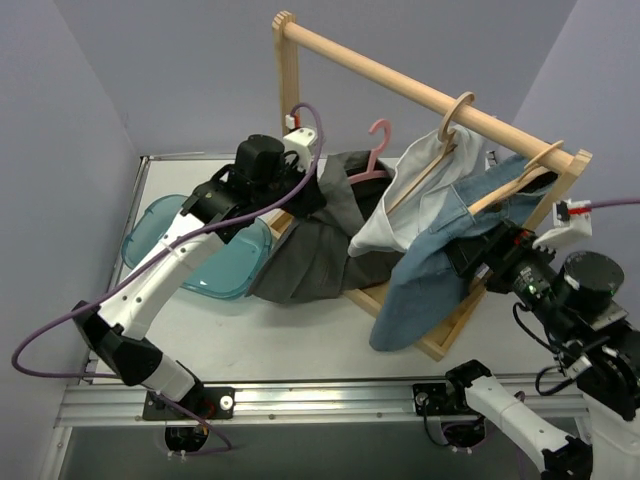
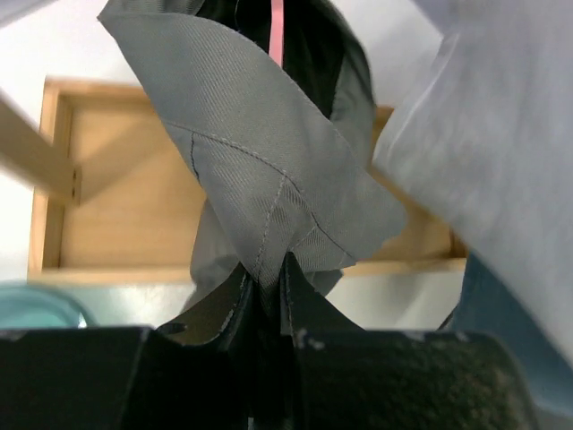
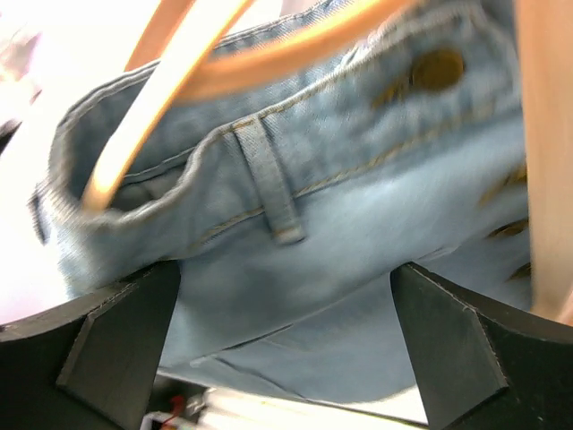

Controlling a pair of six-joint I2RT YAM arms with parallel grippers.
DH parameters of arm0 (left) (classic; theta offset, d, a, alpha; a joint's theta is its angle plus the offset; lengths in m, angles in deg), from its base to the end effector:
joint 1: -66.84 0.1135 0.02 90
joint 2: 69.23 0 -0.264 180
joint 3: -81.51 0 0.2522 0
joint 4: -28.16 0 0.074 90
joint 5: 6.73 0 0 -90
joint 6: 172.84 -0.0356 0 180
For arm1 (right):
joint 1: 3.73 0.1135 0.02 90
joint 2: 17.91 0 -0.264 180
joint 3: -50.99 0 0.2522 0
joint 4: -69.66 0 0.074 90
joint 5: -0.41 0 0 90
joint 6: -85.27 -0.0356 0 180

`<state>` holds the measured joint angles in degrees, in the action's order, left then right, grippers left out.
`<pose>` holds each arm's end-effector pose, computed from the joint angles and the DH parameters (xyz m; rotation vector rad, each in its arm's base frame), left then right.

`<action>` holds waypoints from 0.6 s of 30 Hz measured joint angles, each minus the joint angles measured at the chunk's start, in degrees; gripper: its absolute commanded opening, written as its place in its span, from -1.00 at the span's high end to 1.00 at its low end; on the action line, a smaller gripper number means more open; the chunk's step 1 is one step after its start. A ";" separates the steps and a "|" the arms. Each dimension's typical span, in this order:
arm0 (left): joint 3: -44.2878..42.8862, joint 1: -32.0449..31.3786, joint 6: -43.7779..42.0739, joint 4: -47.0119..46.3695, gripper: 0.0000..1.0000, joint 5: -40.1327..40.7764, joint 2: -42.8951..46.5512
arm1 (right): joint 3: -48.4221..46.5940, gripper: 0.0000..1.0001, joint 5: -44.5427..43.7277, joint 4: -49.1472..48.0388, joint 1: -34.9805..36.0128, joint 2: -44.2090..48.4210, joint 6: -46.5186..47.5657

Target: Remove the skirt from the hanger

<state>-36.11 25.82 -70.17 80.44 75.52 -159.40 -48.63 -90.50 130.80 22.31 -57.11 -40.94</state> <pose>0.2562 -0.2292 0.4479 0.5953 1.9900 -0.7244 0.0447 0.0212 0.4983 0.1588 1.6389 0.8293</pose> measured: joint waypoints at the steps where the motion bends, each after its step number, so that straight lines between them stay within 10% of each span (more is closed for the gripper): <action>1: 3.45 0.74 0.39 0.39 0.95 -0.20 2.49 | -1.01 -1.00 1.97 -0.02 -3.48 -2.12 2.16; 18: 14.71 2.73 1.33 13.20 0.95 -1.36 31.52 | -23.63 -1.00 34.32 -12.63 -24.92 -7.78 6.82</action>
<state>-21.40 28.55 -68.84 93.64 74.16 -127.88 -72.26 -56.18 118.17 -2.61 -64.89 -34.12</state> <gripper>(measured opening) 0.167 0.998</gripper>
